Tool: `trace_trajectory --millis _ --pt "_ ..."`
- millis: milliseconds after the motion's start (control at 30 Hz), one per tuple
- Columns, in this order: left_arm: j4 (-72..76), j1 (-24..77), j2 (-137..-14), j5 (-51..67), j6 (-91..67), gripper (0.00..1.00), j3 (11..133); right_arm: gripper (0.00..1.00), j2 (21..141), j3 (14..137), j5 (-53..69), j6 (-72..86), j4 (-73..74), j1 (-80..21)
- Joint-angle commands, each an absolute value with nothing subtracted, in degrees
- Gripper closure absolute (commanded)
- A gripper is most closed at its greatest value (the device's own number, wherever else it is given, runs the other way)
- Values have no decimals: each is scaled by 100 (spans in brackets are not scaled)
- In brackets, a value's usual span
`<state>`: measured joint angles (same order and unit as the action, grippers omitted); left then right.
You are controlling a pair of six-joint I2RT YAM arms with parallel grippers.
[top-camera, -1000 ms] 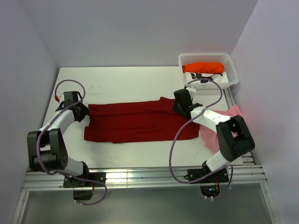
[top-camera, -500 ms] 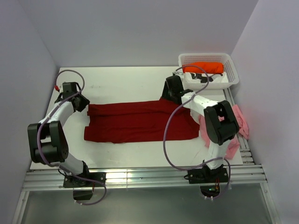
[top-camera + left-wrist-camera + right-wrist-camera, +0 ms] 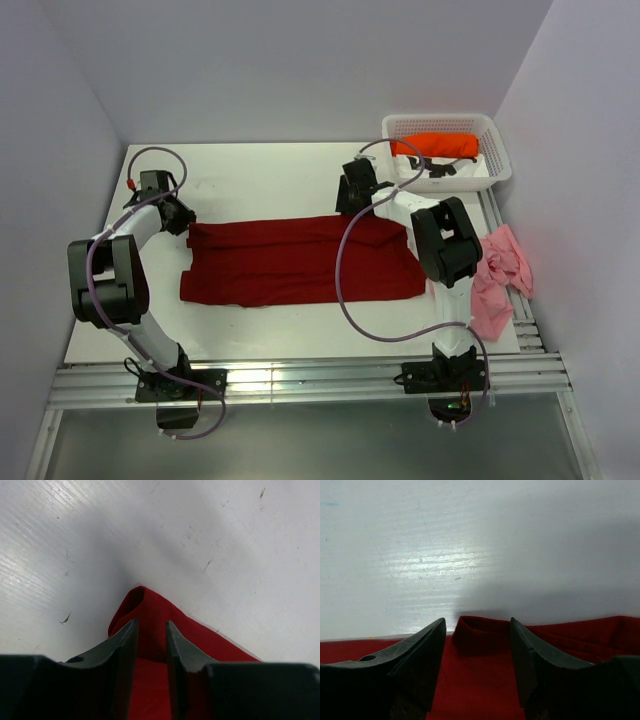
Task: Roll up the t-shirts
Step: Fold the tshirt
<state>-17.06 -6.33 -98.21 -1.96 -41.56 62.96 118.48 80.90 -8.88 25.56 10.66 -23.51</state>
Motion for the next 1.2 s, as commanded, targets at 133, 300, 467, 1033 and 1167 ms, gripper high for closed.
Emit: trace_trajectory --millis 133,300,467,1033,1167 --pt "-1591 -624 -9870 -79 -4043 68 6513 39 11979 8569 -1072 2321 1186 -2470" --pt "-1573 -624 -9861 -44 -4043 68 6513 52 12085 8745 -1099 2311 1354 -2487" --pt "-1599 -624 -9835 -70 -4017 69 6513 62 12023 8639 -1081 2303 1300 -2496" --pt "-1565 -624 -9738 -44 -3999 69 6460 100 11734 8429 -984 2267 1249 -2496" --pt "-1529 -589 -9694 -44 -4017 70 6407 100 11260 8104 -984 2250 1178 -2522"
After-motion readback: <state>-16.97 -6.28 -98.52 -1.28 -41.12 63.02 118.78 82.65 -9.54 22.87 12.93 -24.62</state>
